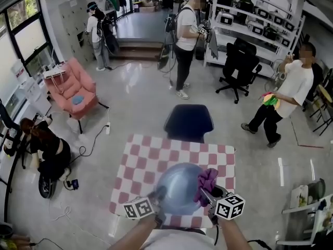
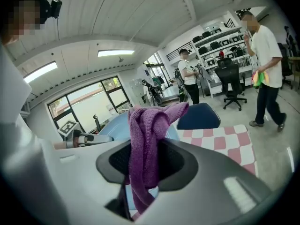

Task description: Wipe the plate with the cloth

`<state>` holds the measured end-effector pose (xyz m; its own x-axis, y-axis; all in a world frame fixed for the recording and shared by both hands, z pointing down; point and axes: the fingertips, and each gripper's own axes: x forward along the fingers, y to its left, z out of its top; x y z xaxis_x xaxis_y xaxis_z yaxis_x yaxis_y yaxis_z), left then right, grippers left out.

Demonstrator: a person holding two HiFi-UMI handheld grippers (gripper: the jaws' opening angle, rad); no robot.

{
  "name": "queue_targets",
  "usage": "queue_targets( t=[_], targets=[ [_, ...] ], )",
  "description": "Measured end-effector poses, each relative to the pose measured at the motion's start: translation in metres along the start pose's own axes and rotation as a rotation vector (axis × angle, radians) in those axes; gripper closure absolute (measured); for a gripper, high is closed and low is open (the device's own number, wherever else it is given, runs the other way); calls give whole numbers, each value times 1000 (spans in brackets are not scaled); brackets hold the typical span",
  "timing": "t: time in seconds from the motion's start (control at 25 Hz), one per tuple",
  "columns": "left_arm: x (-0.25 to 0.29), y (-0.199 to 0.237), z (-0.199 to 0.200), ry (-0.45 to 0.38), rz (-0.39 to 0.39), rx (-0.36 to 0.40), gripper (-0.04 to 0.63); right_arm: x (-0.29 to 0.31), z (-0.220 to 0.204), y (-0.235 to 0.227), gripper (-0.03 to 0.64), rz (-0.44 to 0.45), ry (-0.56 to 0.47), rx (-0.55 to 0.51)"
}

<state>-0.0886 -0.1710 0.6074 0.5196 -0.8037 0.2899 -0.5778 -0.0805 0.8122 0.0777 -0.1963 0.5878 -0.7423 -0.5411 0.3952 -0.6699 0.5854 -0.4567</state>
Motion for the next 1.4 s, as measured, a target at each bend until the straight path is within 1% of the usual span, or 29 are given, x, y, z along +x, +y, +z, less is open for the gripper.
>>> queue_targets(
  t=[0.24, 0.44, 0.72, 0.88, 0.96, 1.16, 1.4],
  targets=[
    [0, -3, 8, 4, -5, 54, 558, 23, 2, -2, 494, -90, 53, 22],
    [-3, -12, 9, 24, -37, 89, 558, 41, 7, 7, 494, -125, 73, 1],
    [-10, -20, 5, 63, -66, 139, 560, 54, 18, 20, 492, -163, 63, -30],
    [-14, -20, 0, 101, -70, 180, 560, 59, 27, 34, 491, -150, 65, -92],
    [-14, -24, -1, 116, -87, 195, 560, 61, 32, 44, 491, -133, 64, -131],
    [-11, -36, -5, 151, -123, 245, 558, 64, 40, 71, 491, -80, 75, -258],
    [-6, -44, -11, 192, -149, 276, 558, 66, 34, 105, 491, 5, 124, -394]
  ],
)
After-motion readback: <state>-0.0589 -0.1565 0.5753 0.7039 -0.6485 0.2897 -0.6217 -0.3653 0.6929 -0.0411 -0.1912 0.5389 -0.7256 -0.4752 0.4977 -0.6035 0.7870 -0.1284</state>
